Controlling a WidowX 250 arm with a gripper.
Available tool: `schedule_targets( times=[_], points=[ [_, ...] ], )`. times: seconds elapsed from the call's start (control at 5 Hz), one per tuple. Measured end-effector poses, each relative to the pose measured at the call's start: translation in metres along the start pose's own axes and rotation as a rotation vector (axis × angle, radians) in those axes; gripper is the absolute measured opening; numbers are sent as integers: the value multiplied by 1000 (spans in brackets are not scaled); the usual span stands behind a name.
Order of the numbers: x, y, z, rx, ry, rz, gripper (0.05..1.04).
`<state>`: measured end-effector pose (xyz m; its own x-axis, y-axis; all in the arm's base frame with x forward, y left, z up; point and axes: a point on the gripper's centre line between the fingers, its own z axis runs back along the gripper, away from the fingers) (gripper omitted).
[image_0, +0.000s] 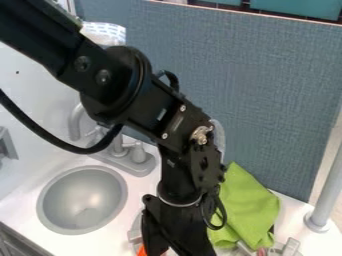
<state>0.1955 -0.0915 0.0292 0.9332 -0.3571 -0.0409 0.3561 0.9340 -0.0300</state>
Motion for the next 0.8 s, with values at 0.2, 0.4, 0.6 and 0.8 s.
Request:
schedule_targets(
  times=[0.2, 0.4, 0.6, 0.8],
  points=[
    [-2, 0, -4, 1, 15, 2, 1001],
    [5, 15, -4, -1, -17, 79, 1001],
    [20, 40, -6, 36, -56, 197, 1001],
    [30, 65, -13, 49, -58, 292, 1001]
  ],
)
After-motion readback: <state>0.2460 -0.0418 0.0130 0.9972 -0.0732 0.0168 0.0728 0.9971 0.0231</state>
